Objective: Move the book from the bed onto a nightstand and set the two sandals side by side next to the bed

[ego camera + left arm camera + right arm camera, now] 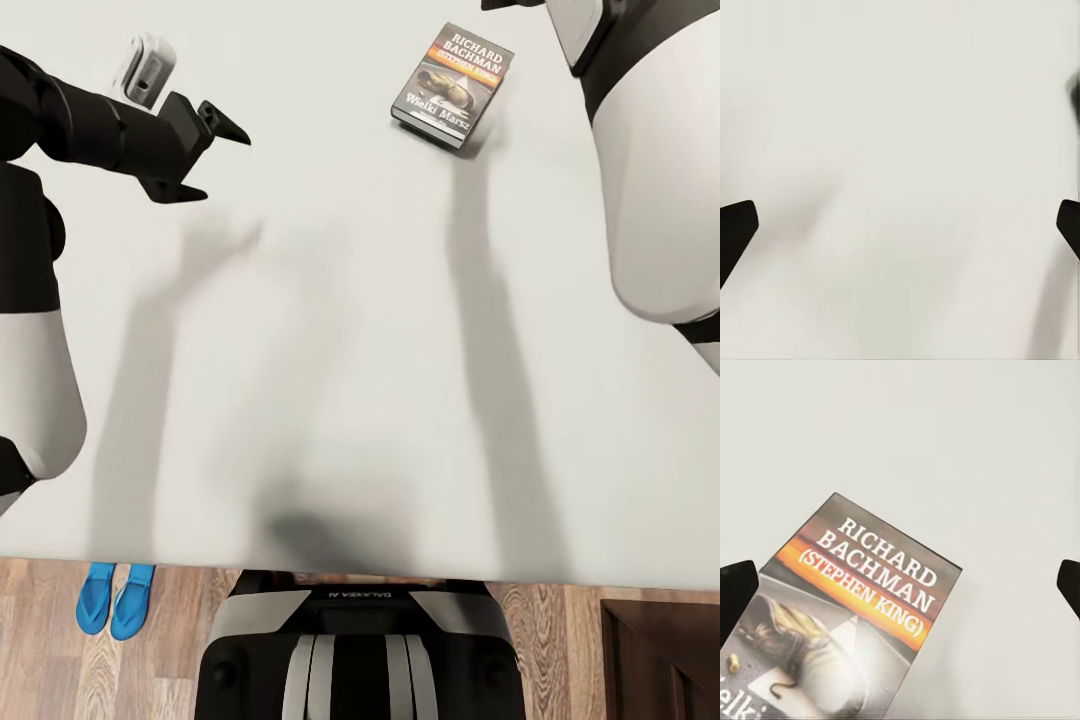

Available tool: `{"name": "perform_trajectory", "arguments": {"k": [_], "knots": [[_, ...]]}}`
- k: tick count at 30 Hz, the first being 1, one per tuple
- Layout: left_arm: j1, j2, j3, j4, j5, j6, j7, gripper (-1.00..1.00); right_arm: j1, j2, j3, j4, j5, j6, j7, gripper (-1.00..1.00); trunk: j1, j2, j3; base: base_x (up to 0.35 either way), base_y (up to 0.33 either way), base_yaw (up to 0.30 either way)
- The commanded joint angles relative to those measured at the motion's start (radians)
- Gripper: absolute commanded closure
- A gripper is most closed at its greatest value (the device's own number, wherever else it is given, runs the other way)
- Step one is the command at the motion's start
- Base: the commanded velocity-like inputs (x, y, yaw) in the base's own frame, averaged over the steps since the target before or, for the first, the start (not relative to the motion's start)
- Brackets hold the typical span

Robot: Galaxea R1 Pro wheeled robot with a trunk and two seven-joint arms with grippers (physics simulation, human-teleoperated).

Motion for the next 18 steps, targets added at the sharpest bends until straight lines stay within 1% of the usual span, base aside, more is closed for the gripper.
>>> {"name": "perform_trajectory", "arguments": {"k": [1,6,7,8,9,11,15,18], "knots": [[-0.002,0.0,-0.001,0.0,0.008,0.007,0.009,-1.0,-0.004,0.002,0.001,0.01,0.009,0.005,-0.001,-1.0,0.0,0.0,0.0,0.0,0.0,0.0],[-0.004,-0.001,-0.002,0.001,0.008,0.006,0.008,-1.0,-0.01,0.004,0.0,0.036,0.007,-0.009,-0.011,-1.0,0.0,0.0,0.0,0.0,0.0,0.0],[-0.005,-0.001,-0.002,0.001,0.008,0.006,0.008,-1.0,-0.011,0.005,-0.001,0.043,0.007,-0.015,-0.019,-1.0,0.0,0.0,0.0,0.0,0.0,0.0],[-0.005,-0.001,-0.002,0.002,0.009,0.006,0.008,-1.0,-0.013,0.007,-0.004,0.057,0.006,-0.033,-0.046,-1.0,0.0,0.0,0.0,0.0,0.0,0.0],[-0.005,-0.002,-0.001,0.003,0.009,0.006,0.008,-1.0,-0.014,0.007,-0.005,0.062,0.005,-0.042,-0.06,-1.0,0.0,0.0,0.0,0.0,0.0,0.0],[-0.005,-0.002,0.0,0.004,0.009,0.006,0.008,-1.0,-0.015,0.008,-0.007,0.067,0.002,-0.05,-0.072,-1.0,0.0,0.0,0.0,0.0,0.0,0.0],[-0.002,-0.003,-0.001,0.002,0.007,0.006,0.009,-1.0,-0.021,0.01,-0.02,0.076,-0.028,-0.063,-0.109,-1.0,0.0,0.0,0.0,0.0,0.0,0.0],[0.0,-0.005,-0.003,-0.001,0.006,0.007,0.011,-1.0,-0.055,0.011,-0.026,0.082,-0.049,-0.041,-0.122,-1.0,0.0,0.0,0.0,0.0,0.0,0.0]]}}
